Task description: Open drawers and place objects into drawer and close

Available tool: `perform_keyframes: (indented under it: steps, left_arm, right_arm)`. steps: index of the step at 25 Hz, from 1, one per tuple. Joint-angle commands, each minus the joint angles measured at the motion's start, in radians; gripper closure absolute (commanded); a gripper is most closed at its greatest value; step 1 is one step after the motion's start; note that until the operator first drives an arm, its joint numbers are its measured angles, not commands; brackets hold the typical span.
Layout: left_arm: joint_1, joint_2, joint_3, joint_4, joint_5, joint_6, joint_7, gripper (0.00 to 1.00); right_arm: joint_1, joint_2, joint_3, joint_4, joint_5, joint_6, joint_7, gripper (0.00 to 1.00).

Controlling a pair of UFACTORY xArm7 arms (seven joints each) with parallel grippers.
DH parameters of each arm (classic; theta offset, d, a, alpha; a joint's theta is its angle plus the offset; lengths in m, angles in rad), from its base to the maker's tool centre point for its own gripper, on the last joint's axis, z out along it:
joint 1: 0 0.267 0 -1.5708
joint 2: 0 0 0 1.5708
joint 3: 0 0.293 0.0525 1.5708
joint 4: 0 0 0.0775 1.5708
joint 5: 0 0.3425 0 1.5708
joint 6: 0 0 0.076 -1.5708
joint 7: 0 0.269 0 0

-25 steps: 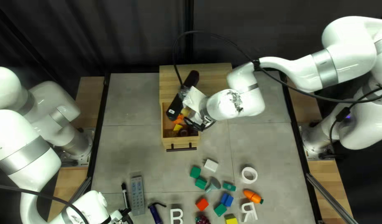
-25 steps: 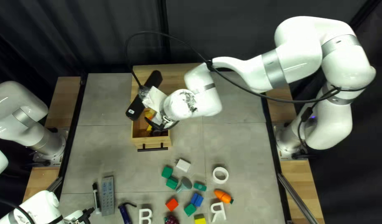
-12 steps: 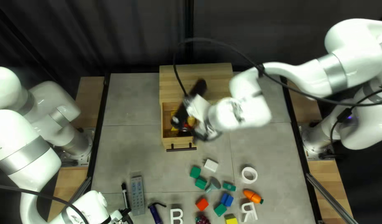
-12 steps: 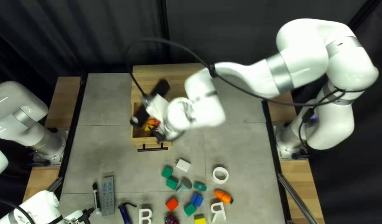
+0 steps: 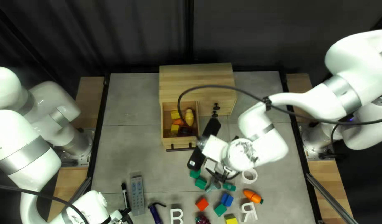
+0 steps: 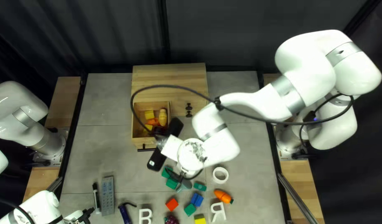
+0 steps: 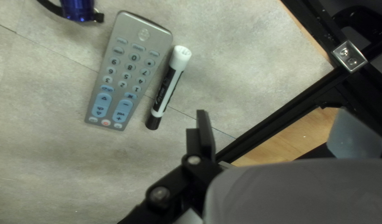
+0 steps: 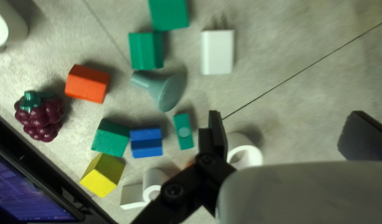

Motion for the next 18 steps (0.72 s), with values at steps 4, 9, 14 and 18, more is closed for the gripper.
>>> perform_keyframes:
  steps: [4, 9, 14, 18]
  left_arm:
    - [0.000, 0.000, 0.000, 0.000, 0.000, 0.000, 0.000, 0.00]
    - [0.000, 0.000, 0.000, 0.000, 0.000, 0.000, 0.000, 0.00]
    - [0.000, 0.000, 0.000, 0.000, 0.000, 0.000, 0.000, 0.00]
    - [0.000, 0.000, 0.000, 0.000, 0.000, 0.000, 0.000, 0.00]
  right_arm:
    - [-0.054, 0.026, -0.026, -0.111, 0.001, -0.218, -0.040, 0.00]
    - [-0.069, 0.036, -0.037, -0.140, -0.012, -0.287, -0.055, 0.00]
    - [-0.084, 0.077, -0.045, -0.148, -0.020, -0.348, -0.085, 0.00]
    - [-0.095, 0.097, -0.047, -0.157, -0.025, -0.381, -0.112, 0.00]
